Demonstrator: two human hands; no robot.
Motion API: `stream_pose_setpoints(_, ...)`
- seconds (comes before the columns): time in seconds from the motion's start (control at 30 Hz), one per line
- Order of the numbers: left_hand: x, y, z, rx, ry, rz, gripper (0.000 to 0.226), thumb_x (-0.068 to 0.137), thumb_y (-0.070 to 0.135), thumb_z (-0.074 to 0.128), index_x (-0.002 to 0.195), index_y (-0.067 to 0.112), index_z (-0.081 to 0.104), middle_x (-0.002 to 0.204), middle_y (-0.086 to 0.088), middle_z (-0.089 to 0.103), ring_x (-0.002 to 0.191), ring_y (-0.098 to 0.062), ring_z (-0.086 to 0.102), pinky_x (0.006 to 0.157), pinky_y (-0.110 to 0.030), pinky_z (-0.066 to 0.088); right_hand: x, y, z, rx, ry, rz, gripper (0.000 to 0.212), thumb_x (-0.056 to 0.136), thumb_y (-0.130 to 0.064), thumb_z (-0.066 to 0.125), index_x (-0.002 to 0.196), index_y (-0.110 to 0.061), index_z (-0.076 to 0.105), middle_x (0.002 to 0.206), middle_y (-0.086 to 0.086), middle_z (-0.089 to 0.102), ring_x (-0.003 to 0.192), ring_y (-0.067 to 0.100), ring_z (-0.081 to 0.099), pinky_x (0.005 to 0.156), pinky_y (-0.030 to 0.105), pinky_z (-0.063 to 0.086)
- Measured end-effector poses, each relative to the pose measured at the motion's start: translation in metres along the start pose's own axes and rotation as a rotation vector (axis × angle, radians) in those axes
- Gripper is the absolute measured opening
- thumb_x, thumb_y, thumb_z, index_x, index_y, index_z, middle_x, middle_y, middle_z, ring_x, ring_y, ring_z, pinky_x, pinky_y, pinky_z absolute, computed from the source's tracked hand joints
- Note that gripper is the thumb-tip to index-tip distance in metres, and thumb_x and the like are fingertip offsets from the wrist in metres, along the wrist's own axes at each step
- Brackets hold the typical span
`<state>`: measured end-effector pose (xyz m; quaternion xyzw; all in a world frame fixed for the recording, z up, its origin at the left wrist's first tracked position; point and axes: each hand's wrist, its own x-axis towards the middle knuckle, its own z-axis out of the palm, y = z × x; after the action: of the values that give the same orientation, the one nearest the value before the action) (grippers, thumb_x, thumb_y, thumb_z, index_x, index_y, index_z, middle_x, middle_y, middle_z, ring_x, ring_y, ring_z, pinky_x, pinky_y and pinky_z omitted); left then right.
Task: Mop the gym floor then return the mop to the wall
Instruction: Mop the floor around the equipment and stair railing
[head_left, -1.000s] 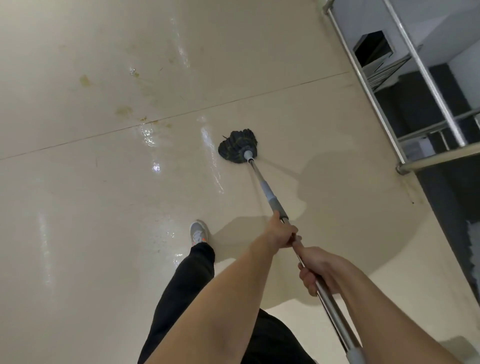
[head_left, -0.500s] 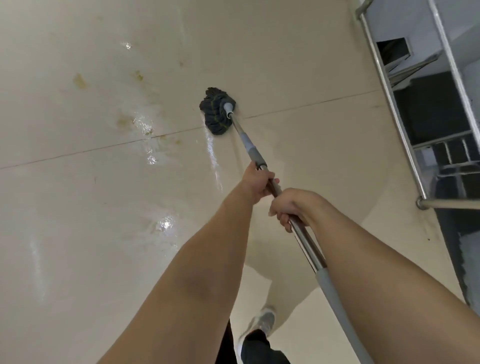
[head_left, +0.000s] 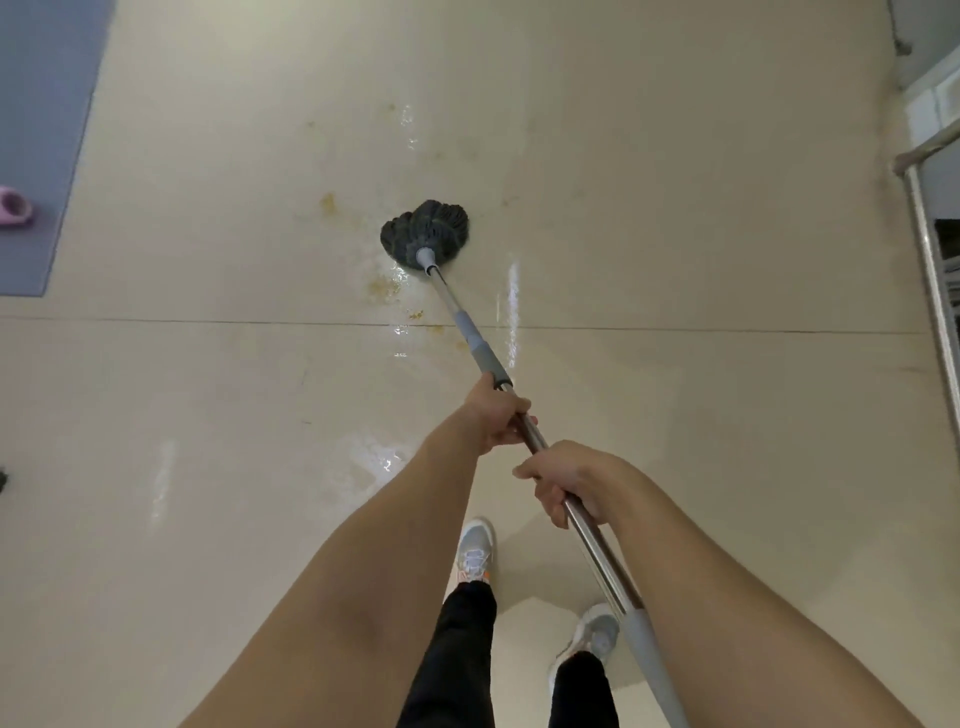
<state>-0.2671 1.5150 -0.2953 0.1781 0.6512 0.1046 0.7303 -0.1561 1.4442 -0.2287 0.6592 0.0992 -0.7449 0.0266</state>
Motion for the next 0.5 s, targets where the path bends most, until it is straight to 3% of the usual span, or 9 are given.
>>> stream_pose_setpoints(0.13,-0.027,-0.036,0.012,-0.018,0.006,-0.042,0.039,0.091,-0.003,0.059,0.116,0.017,0.038,0.097,-0.014,0.060,0.082,-0.030,0.068,0.061,-0.043,0.060,-0.018,0.044,-0.003,0.237,-0.112,0.124,0.044,0.095,-0.050,0.059,0.071,-0.017,0.039,0.049,-0.007,0.030,0.033,0.005,0.026,0.033,0.016,0.026)
stream_pose_setpoints(0.23,-0.052,-0.066,0.042,-0.077,0.003,-0.089,0.026,0.091,-0.003,0.060,0.112,0.006,0.046,0.089,-0.013,0.059,0.074,-0.028,0.068,0.063,-0.043,0.062,-0.043,0.079,-0.018,0.250,-0.107,0.146,0.066,0.083,-0.079,0.051,0.068,-0.016,0.039,0.051,-0.005,0.030,0.034,0.006,0.025,0.033,0.016,0.026)
stream_pose_setpoints(0.43,-0.099,-0.124,0.130,-0.146,-0.049,-0.217,0.013,0.091,-0.005,0.056,0.103,-0.001,0.051,0.077,-0.015,0.059,0.067,-0.026,0.066,0.060,-0.042,0.062,-0.101,0.156,-0.075,0.147,-0.032,0.202,0.067,0.083,-0.079,0.051,0.066,-0.014,0.043,0.051,-0.003,0.036,0.034,0.007,0.028,0.033,0.016,0.027)
stream_pose_setpoints(0.5,-0.110,-0.139,0.150,-0.147,-0.070,-0.255,0.013,0.091,-0.005,0.056,0.102,-0.001,0.049,0.075,-0.016,0.059,0.069,-0.028,0.067,0.067,-0.046,0.062,-0.114,0.175,-0.088,0.100,-0.028,0.227,0.067,0.087,-0.074,0.049,0.057,-0.014,0.046,0.050,-0.002,0.038,0.034,0.009,0.032,0.035,0.018,0.029)
